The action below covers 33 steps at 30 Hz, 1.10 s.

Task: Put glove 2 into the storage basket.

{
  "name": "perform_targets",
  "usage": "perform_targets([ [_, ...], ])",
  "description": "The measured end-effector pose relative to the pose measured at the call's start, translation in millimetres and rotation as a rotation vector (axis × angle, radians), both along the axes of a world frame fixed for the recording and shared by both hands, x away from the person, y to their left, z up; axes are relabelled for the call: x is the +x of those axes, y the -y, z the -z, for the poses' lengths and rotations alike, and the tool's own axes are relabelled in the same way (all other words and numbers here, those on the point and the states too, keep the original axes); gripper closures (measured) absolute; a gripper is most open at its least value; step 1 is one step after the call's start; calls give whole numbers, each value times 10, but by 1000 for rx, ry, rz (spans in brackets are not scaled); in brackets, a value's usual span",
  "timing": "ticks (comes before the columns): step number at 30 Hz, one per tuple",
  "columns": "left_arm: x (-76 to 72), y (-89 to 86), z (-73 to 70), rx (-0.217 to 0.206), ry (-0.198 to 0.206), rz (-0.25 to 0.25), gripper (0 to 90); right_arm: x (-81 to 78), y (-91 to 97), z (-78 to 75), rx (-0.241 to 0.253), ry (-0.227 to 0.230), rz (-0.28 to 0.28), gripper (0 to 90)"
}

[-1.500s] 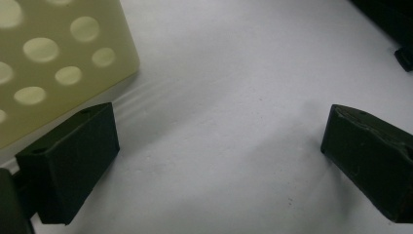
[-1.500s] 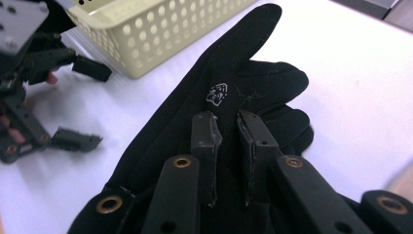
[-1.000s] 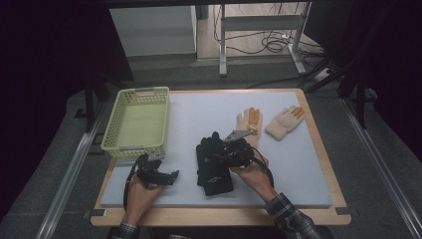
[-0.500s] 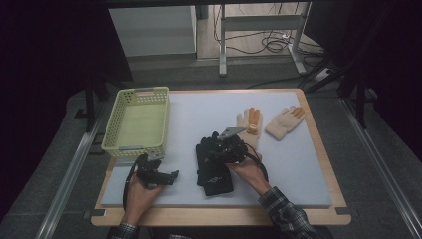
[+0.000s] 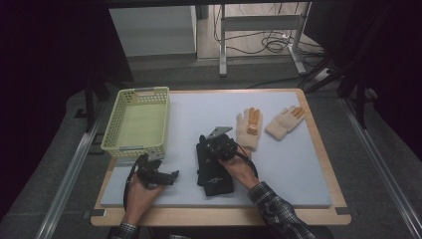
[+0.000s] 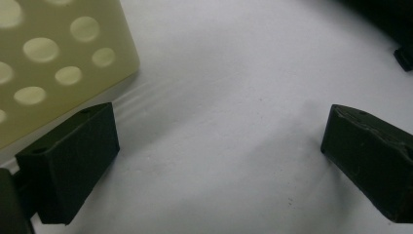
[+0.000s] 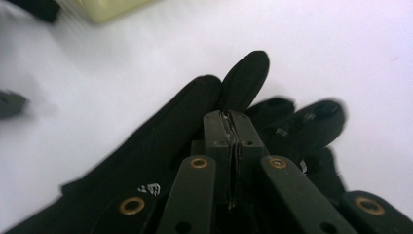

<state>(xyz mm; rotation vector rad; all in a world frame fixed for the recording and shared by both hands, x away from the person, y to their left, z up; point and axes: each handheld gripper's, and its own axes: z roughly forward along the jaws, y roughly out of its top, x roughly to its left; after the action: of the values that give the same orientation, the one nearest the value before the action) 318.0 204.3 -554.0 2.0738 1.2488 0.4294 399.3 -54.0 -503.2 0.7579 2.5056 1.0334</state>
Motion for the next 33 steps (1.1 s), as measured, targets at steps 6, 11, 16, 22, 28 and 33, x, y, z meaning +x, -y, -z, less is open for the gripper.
perform_targets([
  [6,0,0,0,0,1,0,4,113,169,-203,30,37,95,867],
  [11,1,-4,-1,5,-1,4,4,254,246,-49,33,-15,133,828],
  [16,1,-5,-2,5,-1,4,4,243,405,-38,70,-16,136,679],
  [22,1,-4,-2,6,0,3,4,-16,664,-209,72,-17,94,687],
  [28,1,-4,-2,6,-1,4,4,-322,938,-106,42,-72,72,735],
  [33,1,-4,-2,6,-1,4,4,-534,1091,80,31,-116,56,769],
])
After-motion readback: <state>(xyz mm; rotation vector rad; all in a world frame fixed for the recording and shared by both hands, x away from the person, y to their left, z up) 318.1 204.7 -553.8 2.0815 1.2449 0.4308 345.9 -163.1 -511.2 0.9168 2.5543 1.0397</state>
